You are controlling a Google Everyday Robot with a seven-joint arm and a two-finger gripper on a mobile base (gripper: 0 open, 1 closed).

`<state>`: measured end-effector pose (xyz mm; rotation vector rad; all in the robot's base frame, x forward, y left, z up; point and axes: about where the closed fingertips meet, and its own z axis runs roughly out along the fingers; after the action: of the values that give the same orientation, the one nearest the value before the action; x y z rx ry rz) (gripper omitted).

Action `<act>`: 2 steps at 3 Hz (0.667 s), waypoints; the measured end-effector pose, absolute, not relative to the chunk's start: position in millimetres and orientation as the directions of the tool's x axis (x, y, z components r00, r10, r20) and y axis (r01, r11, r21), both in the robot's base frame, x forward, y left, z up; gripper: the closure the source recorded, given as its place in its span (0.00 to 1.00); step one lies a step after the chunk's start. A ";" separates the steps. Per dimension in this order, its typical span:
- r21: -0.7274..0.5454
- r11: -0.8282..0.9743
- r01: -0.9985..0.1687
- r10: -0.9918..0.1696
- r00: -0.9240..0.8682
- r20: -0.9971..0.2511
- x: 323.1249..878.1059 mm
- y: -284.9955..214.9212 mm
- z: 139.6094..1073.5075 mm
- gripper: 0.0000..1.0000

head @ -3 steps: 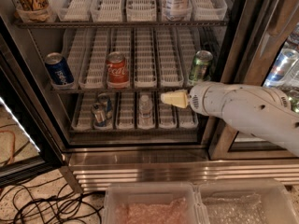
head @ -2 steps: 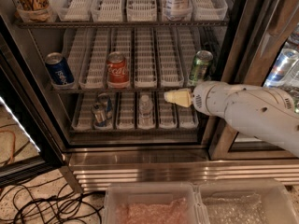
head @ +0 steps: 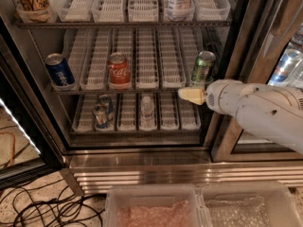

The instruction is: Pick green can from middle shelf of fridge

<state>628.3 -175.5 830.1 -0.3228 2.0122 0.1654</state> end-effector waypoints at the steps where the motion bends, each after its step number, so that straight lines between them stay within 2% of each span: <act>1: -0.028 0.958 -0.285 -0.150 -0.416 -0.897 634.5 -181.2 830.3 0.22; 2: -0.026 0.960 -0.280 -0.145 -0.413 -0.899 640.0 -181.2 830.1 0.26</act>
Offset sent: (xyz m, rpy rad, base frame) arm 0.0207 0.0127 -0.0115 0.0023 -0.0098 -0.0405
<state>640.0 -181.2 830.1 -0.3029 2.0041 0.1532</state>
